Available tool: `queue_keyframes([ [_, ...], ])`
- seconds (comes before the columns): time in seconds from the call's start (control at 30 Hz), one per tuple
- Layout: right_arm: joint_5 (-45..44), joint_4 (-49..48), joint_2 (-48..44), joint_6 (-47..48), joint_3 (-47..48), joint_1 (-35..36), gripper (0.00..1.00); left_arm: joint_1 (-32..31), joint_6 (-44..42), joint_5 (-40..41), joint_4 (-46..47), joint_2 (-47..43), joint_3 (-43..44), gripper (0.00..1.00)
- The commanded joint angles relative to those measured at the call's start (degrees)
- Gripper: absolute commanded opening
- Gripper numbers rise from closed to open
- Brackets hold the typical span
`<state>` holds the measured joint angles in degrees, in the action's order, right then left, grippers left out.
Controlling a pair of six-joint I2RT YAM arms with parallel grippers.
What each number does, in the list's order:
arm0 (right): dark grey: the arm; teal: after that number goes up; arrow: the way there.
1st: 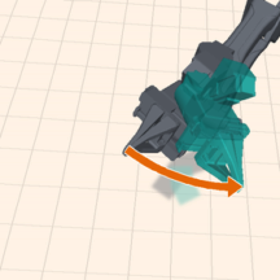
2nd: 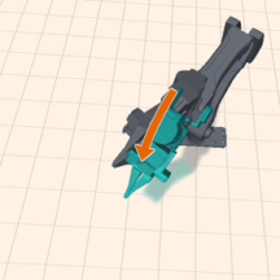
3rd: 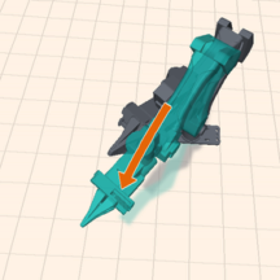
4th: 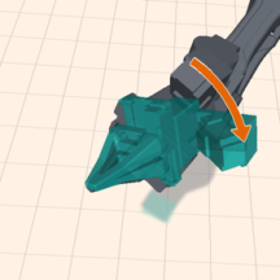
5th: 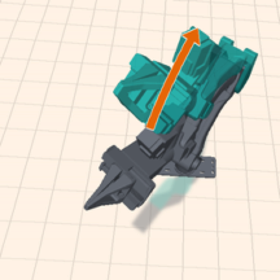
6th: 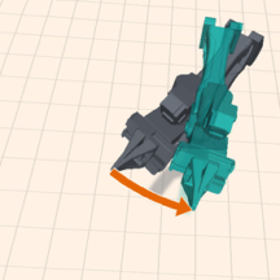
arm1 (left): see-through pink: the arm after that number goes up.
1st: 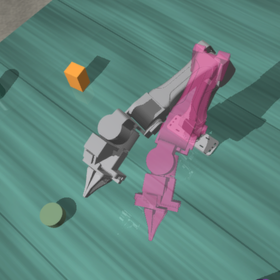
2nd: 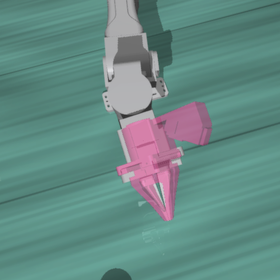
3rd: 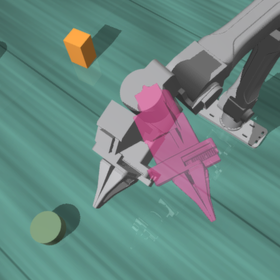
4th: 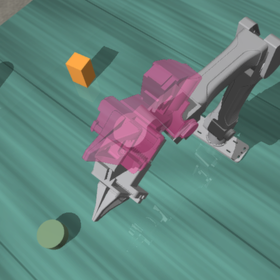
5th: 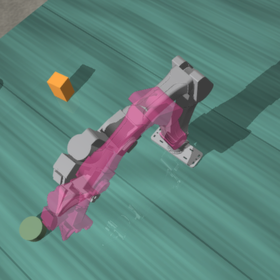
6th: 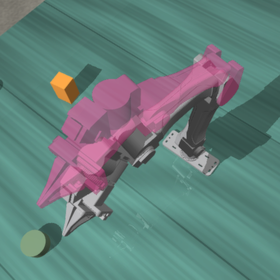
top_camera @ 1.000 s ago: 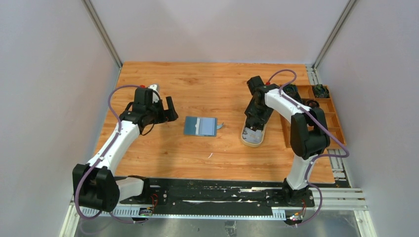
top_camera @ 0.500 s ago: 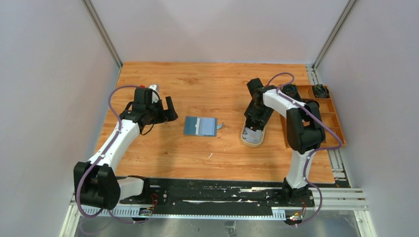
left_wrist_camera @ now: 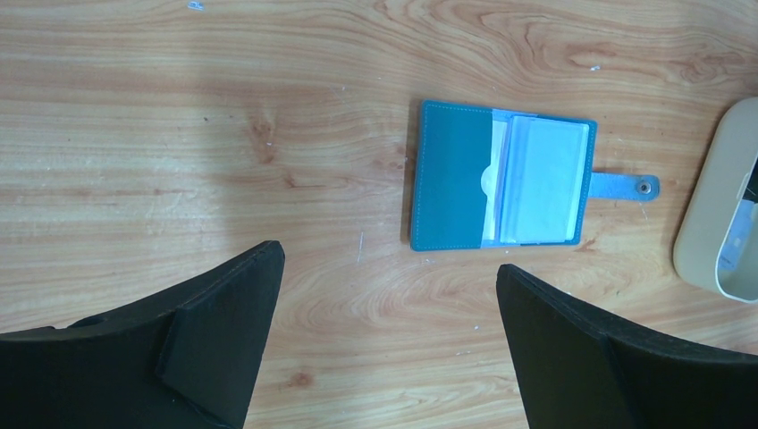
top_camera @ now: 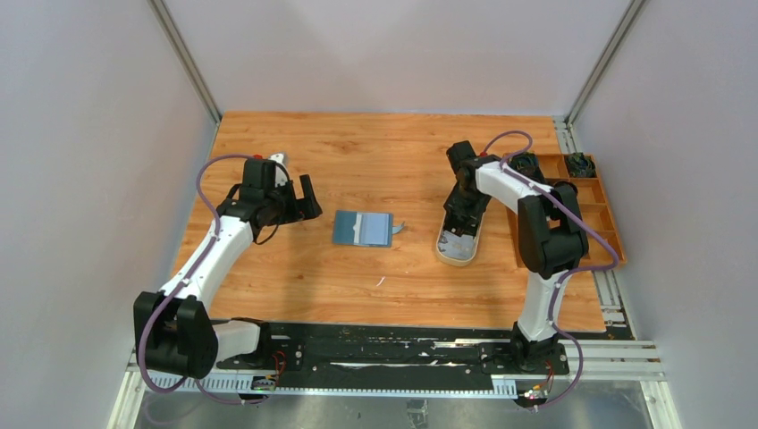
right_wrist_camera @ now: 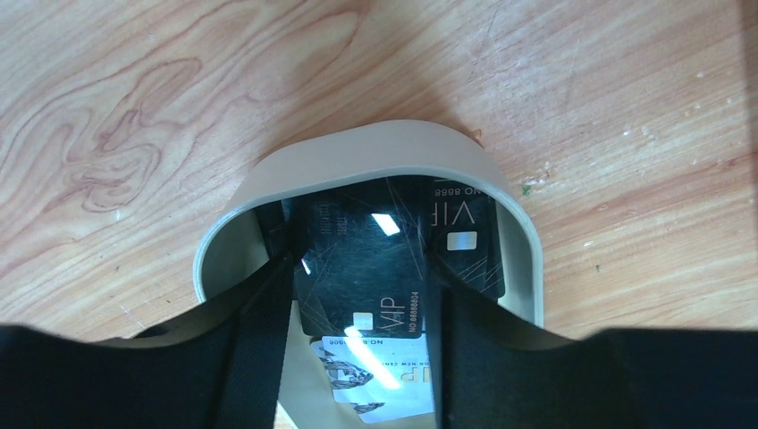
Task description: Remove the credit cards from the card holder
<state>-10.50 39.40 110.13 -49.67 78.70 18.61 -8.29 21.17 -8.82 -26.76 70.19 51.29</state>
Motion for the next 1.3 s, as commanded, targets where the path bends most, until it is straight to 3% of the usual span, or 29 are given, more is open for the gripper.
queue_keyframes([
  [0.0,-0.7,0.3,2.3,-0.3,-2.3,-0.6,0.47,0.7,-0.9,-0.7,0.4,0.5,-0.2,1.0],
  [0.13,-0.4,0.1,2.2,-0.1,-2.6,-0.7,0.32,0.8,-0.9,-0.7,0.3,0.6,-0.3,1.0],
  [0.27,0.1,0.0,1.9,0.1,-2.7,-0.8,0.01,0.8,-0.9,-0.7,0.2,0.4,-0.3,1.0],
  [0.9,-4.3,5.9,-6.5,12.6,5.2,1.0,0.0,0.8,-0.8,-0.9,0.4,0.1,-0.3,1.0],
  [1.1,1.9,-0.3,-13.1,23.0,2.6,2.9,0.19,0.8,-0.9,-1.0,0.2,-0.2,-0.2,1.0],
  [1.2,7.3,-7.0,-18.1,29.4,-1.6,4.7,0.49,0.8,-1.1,-2.5,1.2,-0.8,-0.5,1.0],
  [1.27,9.4,-11.0,-21.2,32.9,-3.8,6.1,0.63,0.8,-1.1,-4.2,2.8,-2.0,-1.1,1.0],
])
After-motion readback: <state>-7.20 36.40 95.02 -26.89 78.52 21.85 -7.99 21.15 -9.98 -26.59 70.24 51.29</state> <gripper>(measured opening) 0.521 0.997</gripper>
